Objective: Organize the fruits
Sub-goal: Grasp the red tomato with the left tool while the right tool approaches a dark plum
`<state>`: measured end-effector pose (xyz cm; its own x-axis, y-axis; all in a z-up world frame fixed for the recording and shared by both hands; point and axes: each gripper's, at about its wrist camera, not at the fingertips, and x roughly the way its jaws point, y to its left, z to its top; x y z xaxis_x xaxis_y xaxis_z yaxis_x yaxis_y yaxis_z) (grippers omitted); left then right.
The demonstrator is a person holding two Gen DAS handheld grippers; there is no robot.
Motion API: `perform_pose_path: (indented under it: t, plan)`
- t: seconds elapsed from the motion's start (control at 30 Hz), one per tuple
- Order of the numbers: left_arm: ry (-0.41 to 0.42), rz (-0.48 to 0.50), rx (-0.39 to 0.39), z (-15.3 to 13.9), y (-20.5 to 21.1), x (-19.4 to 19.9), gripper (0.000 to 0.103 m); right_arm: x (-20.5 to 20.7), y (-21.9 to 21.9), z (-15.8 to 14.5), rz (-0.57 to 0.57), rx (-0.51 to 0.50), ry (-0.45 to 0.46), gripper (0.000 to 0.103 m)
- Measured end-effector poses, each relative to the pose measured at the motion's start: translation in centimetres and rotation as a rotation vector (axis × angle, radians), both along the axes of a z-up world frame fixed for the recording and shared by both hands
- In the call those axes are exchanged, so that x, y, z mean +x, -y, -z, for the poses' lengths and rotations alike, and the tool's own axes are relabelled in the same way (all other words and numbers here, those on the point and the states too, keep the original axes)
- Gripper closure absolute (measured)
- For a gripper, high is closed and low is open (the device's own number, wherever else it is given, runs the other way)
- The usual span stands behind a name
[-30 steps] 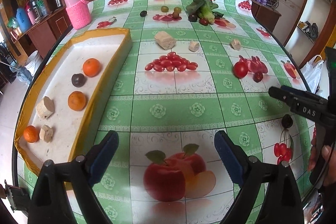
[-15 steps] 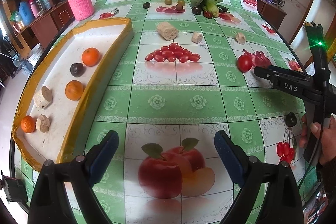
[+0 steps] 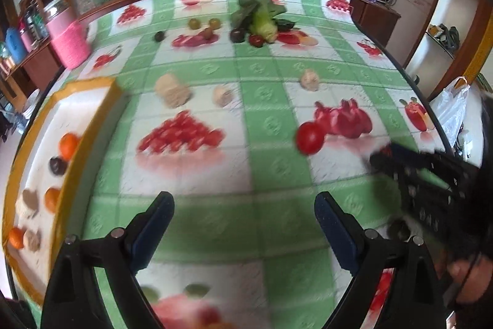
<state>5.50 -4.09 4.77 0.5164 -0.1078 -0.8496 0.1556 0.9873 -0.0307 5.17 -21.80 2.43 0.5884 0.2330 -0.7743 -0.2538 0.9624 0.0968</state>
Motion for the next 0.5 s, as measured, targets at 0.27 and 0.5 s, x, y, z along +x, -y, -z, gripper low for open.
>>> perform_pose_path:
  t: [0.27, 0.5]
  plan:
    - [0.016, 0.030, -0.019, 1.4, 5.0, 4.0, 0.017, -2.0, 2.6, 0.2, 0.056, 0.028, -0.020, 0.073]
    - [-0.007, 0.051, -0.043, 3.0, 5.6, 4.5, 0.071, -2.7, 3.2, -0.1, 0.067, 0.050, -0.010, 0.073]
